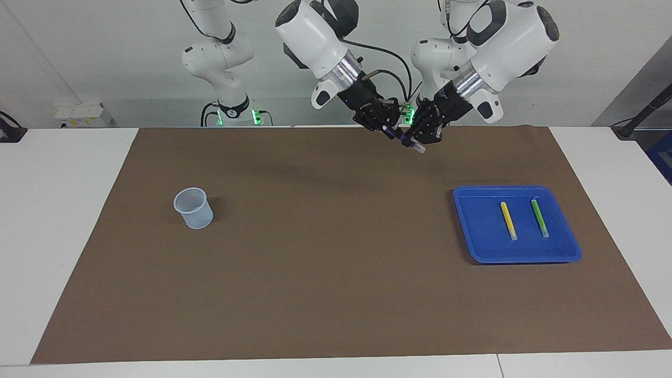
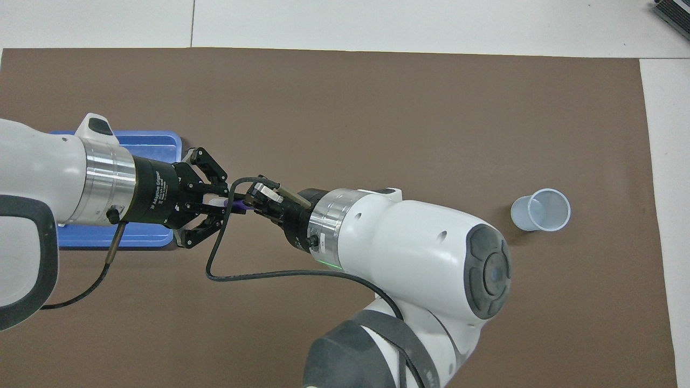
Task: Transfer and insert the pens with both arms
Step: 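Carry the purple pen to the cup while the left gripper withdraws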
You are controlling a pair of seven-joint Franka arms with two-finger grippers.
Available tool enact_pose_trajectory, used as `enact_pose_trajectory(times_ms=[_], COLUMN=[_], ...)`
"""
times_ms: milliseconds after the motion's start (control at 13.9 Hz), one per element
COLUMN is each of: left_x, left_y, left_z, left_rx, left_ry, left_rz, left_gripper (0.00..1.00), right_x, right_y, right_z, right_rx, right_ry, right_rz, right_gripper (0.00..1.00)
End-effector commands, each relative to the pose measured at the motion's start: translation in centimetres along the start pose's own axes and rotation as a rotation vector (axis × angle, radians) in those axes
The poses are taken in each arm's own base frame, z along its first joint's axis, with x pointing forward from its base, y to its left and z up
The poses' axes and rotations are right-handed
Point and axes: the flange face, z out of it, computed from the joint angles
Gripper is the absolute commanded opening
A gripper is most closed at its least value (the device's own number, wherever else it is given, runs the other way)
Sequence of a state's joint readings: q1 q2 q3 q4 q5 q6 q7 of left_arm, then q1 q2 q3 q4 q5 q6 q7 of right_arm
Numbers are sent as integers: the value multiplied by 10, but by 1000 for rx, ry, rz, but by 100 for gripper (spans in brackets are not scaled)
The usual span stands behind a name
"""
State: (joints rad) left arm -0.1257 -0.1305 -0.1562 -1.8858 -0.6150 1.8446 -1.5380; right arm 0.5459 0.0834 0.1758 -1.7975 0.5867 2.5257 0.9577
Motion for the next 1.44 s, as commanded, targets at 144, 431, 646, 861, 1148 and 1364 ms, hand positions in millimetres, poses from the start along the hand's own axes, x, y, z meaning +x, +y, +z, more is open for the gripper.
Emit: enact_pose_trajectory(times_ms=[144, 431, 646, 861, 1148, 1364], left_x=[-2, -1, 3, 4, 18, 50], left_y=[-10, -8, -7, -7, -10, -20], left_z=[-3, -4, -6, -7, -14, -23], left_rx=[-13, -24, -28, -27, -26, 12], left_ry=[-7, -8, -7, -7, 2, 7], left_rz=[-4, -5, -17, -22, 63, 251], left_gripper=[0, 40, 63, 68, 66, 62], right_x=[3, 4, 5, 32, 80, 112], right_y=[3, 3, 3, 18, 43, 68], right_z=[-1, -1, -1, -11, -30, -49], right_rx=[1, 3, -3, -78, -180, -322], right_ry=[-17, -15, -18, -49, -102, -123], right_rz=[-4, -1, -5, -97, -237, -407], right_gripper=[0, 0, 0, 0, 0, 0])
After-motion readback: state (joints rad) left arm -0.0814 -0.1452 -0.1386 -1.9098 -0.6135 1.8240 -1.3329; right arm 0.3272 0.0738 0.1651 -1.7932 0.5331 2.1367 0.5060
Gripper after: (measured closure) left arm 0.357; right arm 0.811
